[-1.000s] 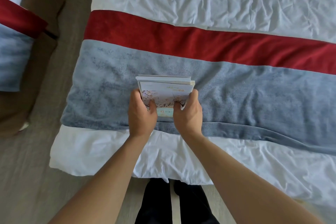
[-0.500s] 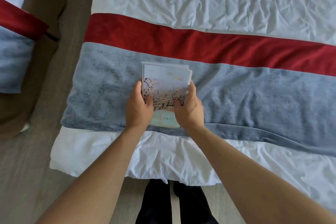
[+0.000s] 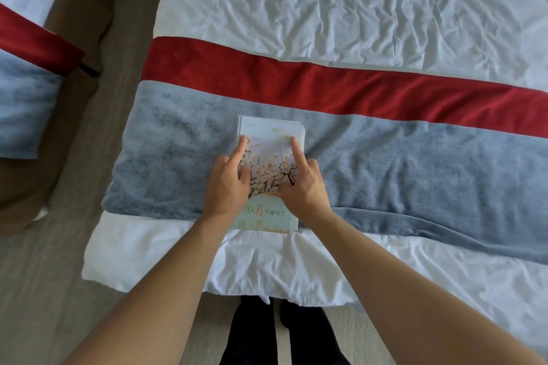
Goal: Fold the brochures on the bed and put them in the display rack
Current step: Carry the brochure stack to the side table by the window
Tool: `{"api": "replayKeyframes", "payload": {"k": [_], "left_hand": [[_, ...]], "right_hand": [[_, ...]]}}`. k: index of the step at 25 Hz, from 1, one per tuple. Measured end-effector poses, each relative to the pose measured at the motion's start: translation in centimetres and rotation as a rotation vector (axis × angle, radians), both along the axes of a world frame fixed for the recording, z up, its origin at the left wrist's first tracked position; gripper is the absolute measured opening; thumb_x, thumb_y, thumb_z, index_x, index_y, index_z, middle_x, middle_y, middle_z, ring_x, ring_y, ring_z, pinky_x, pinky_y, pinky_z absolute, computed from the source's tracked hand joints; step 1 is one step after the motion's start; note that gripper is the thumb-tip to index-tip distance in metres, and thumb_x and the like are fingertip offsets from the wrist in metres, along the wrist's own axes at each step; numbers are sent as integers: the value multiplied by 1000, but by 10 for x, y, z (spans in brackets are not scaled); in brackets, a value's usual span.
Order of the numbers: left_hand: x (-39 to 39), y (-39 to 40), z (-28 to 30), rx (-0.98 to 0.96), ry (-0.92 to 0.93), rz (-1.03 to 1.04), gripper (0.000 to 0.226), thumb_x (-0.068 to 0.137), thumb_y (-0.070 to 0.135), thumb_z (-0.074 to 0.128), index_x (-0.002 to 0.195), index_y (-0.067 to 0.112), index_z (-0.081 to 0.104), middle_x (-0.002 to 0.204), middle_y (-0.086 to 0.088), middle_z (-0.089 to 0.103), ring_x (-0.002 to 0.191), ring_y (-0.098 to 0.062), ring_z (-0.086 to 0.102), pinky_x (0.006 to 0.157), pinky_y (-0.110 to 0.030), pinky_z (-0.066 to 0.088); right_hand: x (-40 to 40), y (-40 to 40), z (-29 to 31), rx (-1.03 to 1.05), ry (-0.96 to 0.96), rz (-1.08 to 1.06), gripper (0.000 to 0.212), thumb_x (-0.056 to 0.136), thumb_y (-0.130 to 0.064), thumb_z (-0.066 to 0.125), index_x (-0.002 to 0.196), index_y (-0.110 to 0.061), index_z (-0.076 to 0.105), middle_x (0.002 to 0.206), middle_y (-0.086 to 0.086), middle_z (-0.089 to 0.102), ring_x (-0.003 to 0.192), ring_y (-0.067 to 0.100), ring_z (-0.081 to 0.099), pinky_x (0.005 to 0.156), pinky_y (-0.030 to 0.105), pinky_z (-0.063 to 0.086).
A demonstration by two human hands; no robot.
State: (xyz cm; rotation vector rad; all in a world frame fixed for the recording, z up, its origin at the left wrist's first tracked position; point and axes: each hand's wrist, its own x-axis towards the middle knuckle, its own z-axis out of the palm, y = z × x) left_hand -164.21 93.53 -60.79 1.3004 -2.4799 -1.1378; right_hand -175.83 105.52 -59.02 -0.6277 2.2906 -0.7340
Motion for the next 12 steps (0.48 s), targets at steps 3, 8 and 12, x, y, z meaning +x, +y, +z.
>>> {"api": "replayKeyframes", "payload": {"k": [3,8,12], "left_hand": [[-1,-10,22,-16,2,-54,63,98,14,57,153,33,33,102,-4,52,84,-11,47,74,-24,39],[-25,-43,90,-56,47,-24,63,98,16,57,153,38,32,103,-2,49,79,-14,49,69,-26,41],[-44,-70,151,-108,115,-49,67,97,15,58,153,39,31,104,-2,50,81,-13,52,64,-20,41]], "right_hand": [[-8,-6,25,14,-15,10,95,82,-12,58,154,-51,10,110,3,42,78,18,55,73,40,56],[-33,-38,92,-61,51,39,97,81,-8,59,155,-49,10,111,4,43,74,13,53,64,27,48],[-51,-59,154,-110,133,29,99,81,-6,60,155,-48,9,109,5,43,76,17,53,70,34,53]]}}
